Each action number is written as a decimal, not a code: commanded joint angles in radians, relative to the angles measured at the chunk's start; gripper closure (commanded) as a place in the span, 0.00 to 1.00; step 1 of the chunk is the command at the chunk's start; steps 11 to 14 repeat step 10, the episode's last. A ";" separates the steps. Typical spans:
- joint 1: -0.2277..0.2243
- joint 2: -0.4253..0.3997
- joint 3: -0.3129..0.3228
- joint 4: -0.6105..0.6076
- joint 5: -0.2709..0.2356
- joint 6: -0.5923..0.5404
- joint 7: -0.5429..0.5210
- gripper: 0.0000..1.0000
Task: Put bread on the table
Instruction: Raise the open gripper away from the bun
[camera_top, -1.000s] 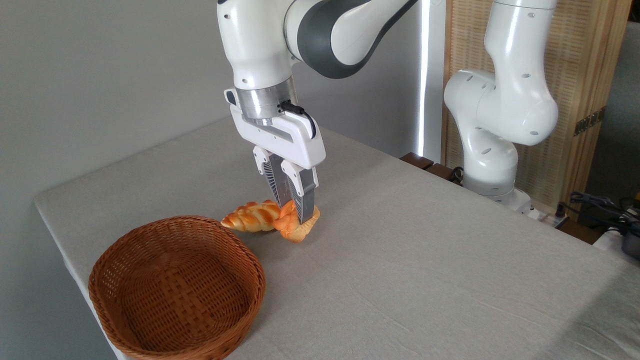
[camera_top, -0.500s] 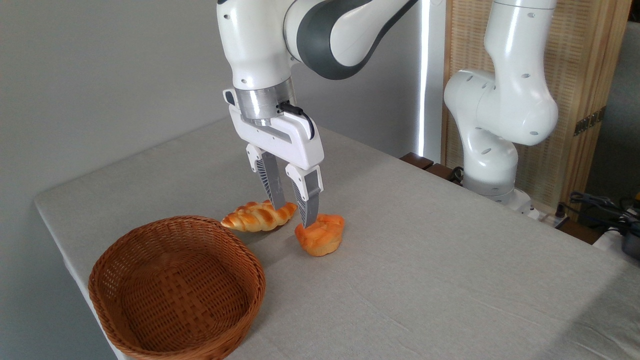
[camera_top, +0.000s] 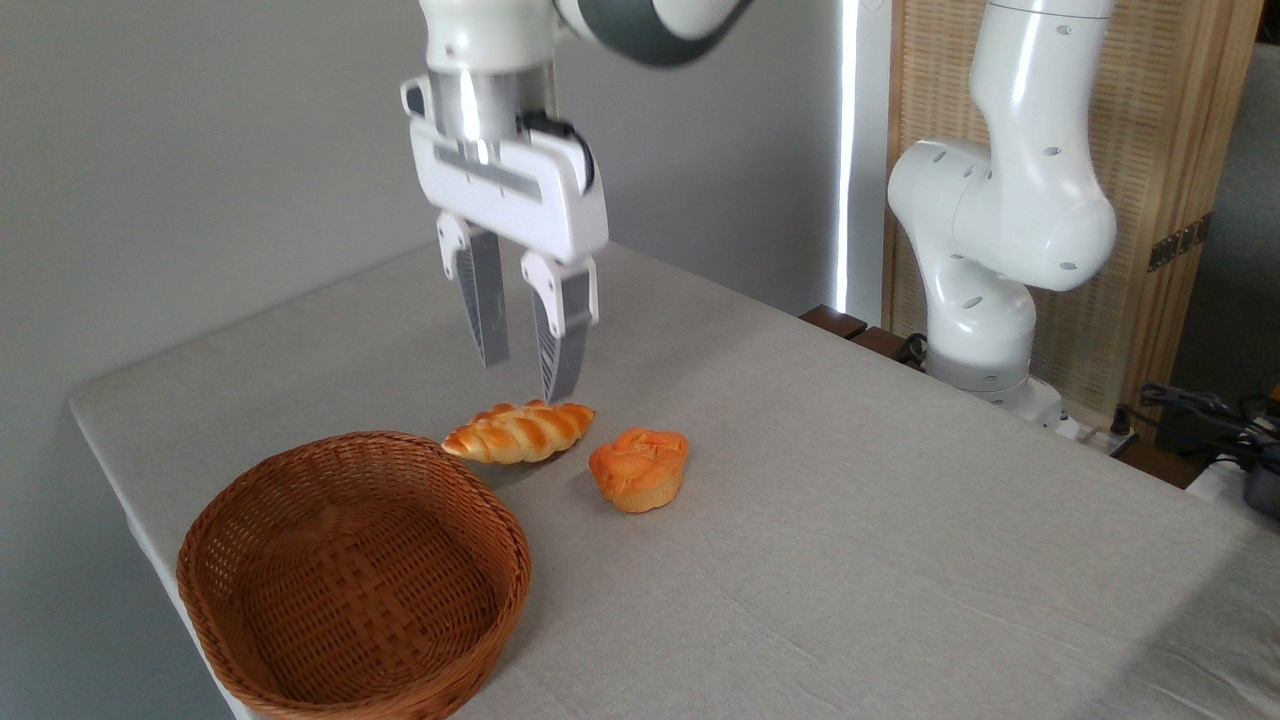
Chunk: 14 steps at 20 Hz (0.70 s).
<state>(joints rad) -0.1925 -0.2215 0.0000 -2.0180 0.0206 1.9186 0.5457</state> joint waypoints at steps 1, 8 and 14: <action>-0.002 0.007 0.041 0.126 -0.036 -0.131 0.002 0.00; 0.002 0.030 0.055 0.142 -0.088 -0.171 0.065 0.00; 0.002 0.037 0.055 0.143 -0.090 -0.170 0.063 0.00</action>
